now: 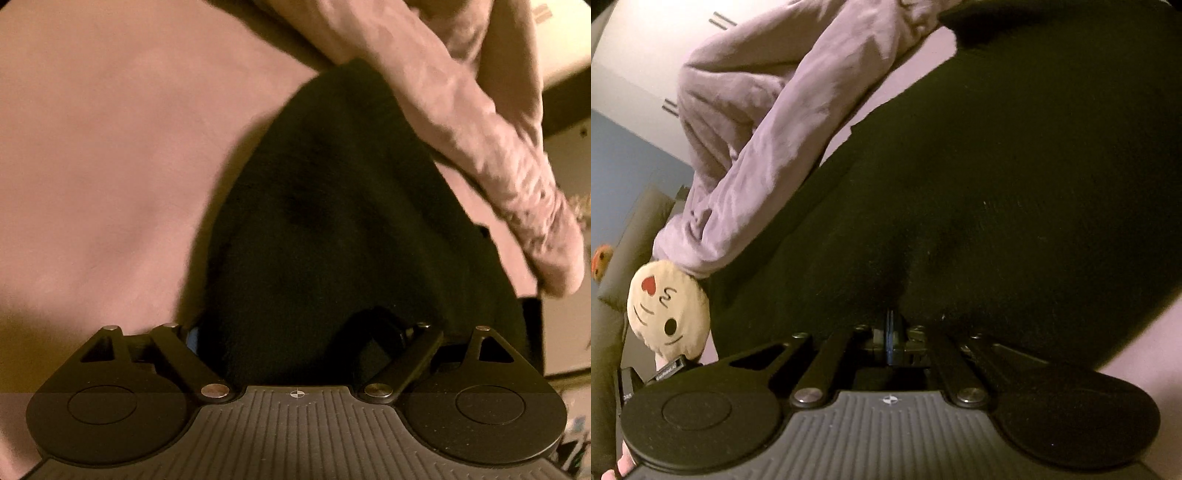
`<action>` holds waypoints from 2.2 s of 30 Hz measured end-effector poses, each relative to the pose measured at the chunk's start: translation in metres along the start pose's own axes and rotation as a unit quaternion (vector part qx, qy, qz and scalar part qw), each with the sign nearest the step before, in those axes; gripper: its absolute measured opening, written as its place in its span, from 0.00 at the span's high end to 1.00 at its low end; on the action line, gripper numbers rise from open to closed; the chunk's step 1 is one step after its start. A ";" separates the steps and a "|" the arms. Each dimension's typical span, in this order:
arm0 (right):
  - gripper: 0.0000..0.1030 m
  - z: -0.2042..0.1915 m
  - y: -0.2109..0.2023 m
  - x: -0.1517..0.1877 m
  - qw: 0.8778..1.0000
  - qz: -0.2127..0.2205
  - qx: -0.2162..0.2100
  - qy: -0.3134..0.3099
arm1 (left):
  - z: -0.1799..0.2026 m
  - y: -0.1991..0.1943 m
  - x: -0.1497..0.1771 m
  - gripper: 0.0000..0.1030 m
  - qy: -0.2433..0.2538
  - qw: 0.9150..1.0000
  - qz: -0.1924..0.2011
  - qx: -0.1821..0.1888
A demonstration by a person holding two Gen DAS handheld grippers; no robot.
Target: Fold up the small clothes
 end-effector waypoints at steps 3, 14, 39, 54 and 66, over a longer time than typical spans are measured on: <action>1.00 -0.004 0.004 0.005 1.000 0.013 0.007 0.005 | 0.007 0.002 0.002 0.23 0.026 1.000 0.001 -0.016; 1.00 -0.023 -0.001 0.013 0.994 0.022 0.047 -0.094 | 0.016 0.004 0.006 0.38 0.050 0.996 0.007 -0.079; 1.00 -0.026 -0.008 0.013 0.994 0.006 0.049 -0.096 | 0.017 -0.016 0.000 0.71 0.019 0.999 0.006 -0.032; 1.00 -0.044 0.016 0.024 0.982 0.010 0.071 -0.173 | 0.060 -0.060 0.017 0.73 0.029 0.997 0.017 0.071; 0.94 -0.028 -0.035 0.009 0.991 0.024 0.058 -0.116 | 0.171 -0.054 0.106 0.75 0.211 0.973 0.019 0.088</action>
Point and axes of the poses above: each gripper's, at about its wrist camera, not at the fingertips, and y roughly the way its jaws point, z to its right, x to its underside, the point moved 4 cm from there along y, roughly the way its jaws point, and after that the axes turned 14 degrees about -y, right-handed, at the moved point
